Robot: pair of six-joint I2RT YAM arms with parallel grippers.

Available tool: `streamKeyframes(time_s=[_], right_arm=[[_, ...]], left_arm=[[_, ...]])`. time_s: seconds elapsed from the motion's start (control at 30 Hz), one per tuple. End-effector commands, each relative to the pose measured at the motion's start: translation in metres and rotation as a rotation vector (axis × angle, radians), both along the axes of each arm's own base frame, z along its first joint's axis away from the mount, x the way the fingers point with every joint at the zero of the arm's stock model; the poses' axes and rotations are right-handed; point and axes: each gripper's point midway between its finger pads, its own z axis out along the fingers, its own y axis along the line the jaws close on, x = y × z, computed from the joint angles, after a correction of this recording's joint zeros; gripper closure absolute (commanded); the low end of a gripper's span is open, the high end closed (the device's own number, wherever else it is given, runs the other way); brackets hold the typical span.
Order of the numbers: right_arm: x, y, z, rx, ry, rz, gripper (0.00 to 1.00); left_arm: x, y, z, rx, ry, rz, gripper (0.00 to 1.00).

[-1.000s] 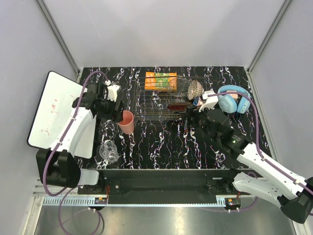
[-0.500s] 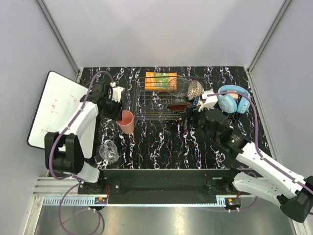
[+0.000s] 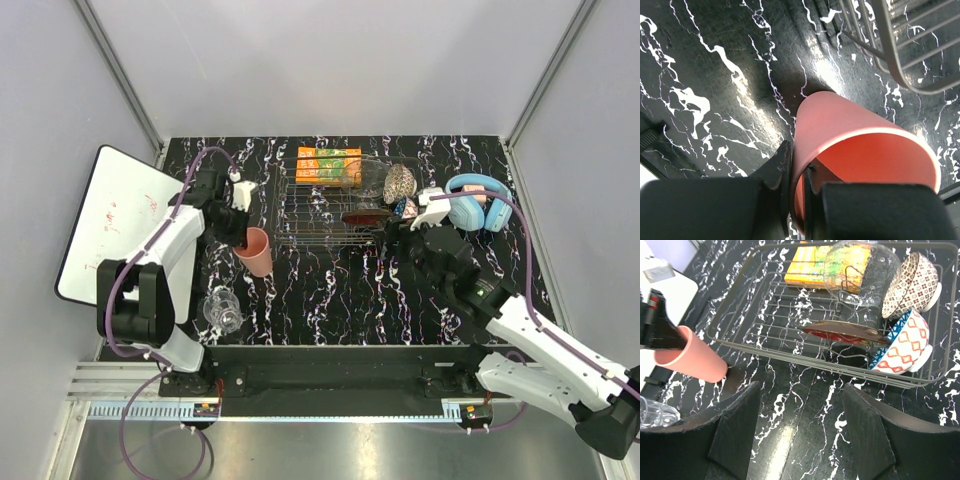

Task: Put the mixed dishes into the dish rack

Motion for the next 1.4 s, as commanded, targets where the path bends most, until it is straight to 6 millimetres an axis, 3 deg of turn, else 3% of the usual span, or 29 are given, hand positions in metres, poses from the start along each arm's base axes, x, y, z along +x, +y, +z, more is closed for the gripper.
streamKeyframes(time_s=[0.0, 0.03, 0.07, 0.1, 0.17, 0.2, 0.4, 0.43, 0.47, 0.53, 0.6, 0.63, 0.67, 0.7, 0.87, 1.07, 1.2, 1.37], right_arm=[[0.013, 0.011, 0.001, 0.035, -0.016, -0.01, 0.27], [0.016, 0.018, 0.003, 0.04, -0.012, 0.001, 0.29], [0.02, 0.023, 0.002, 0.042, -0.002, 0.001, 0.32], [0.028, 0.031, -0.015, 0.005, 0.043, 0.0, 0.34], [0.038, 0.047, -0.013, 0.003, 0.064, 0.02, 0.38], [0.045, 0.057, -0.031, -0.028, 0.11, 0.03, 0.39], [0.062, 0.102, -0.04, -0.009, 0.133, 0.109, 0.37], [0.062, 0.107, -0.037, -0.012, 0.126, 0.126, 0.37], [0.06, 0.113, -0.035, -0.008, 0.124, 0.146, 0.36], [0.051, 0.129, -0.018, 0.059, 0.103, 0.238, 0.28], [0.036, 0.136, 0.008, 0.156, 0.043, 0.322, 0.18], [0.021, 0.144, 0.019, 0.239, 0.056, 0.393, 0.08], [0.011, 0.146, 0.032, 0.302, 0.042, 0.433, 0.04], [-0.005, 0.149, 0.053, 0.385, -0.004, 0.514, 0.0], [-0.041, 0.157, 0.099, 0.689, 0.01, 0.675, 0.0], [-0.055, 0.167, 0.105, 0.95, 0.07, 0.818, 0.0], [-0.053, 0.175, 0.09, 1.018, 0.124, 0.852, 0.0], [-0.053, 0.173, 0.101, 1.095, 0.06, 0.887, 0.0]], left_arm=[[0.0, -0.007, 0.056, -0.041, -0.134, -0.037, 1.0], [-0.005, -0.008, 0.065, -0.05, -0.139, -0.045, 1.0], [-0.005, -0.009, 0.09, -0.061, -0.202, -0.05, 1.0], [-0.007, -0.01, 0.103, -0.072, -0.227, -0.056, 1.0], [-0.019, -0.014, 0.126, -0.106, -0.247, -0.075, 1.0], [-0.021, -0.016, 0.15, -0.121, -0.305, -0.08, 1.0], [-0.047, -0.028, 0.211, -0.252, -0.386, -0.14, 1.0], [-0.053, -0.037, 0.22, -0.327, -0.383, -0.178, 1.0], [-0.053, -0.033, 0.226, -0.367, -0.383, -0.167, 1.0], [-0.065, -0.046, 0.251, -0.538, -0.366, -0.228, 1.0], [-0.066, -0.046, 0.261, -0.652, -0.328, -0.236, 1.0], [-0.075, -0.054, 0.277, -0.754, -0.31, -0.292, 1.0], [-0.072, -0.054, 0.279, -0.809, -0.277, -0.297, 1.0], [-0.082, -0.061, 0.291, -0.91, -0.249, -0.354, 1.0], [-0.095, -0.066, 0.323, -1.196, -0.112, -0.477, 1.0], [-0.093, -0.066, 0.324, -1.206, -0.081, -0.461, 1.0], [-0.094, -0.066, 0.321, -1.209, -0.071, -0.453, 1.0], [-0.096, -0.067, 0.315, -1.214, -0.057, -0.446, 1.0]])
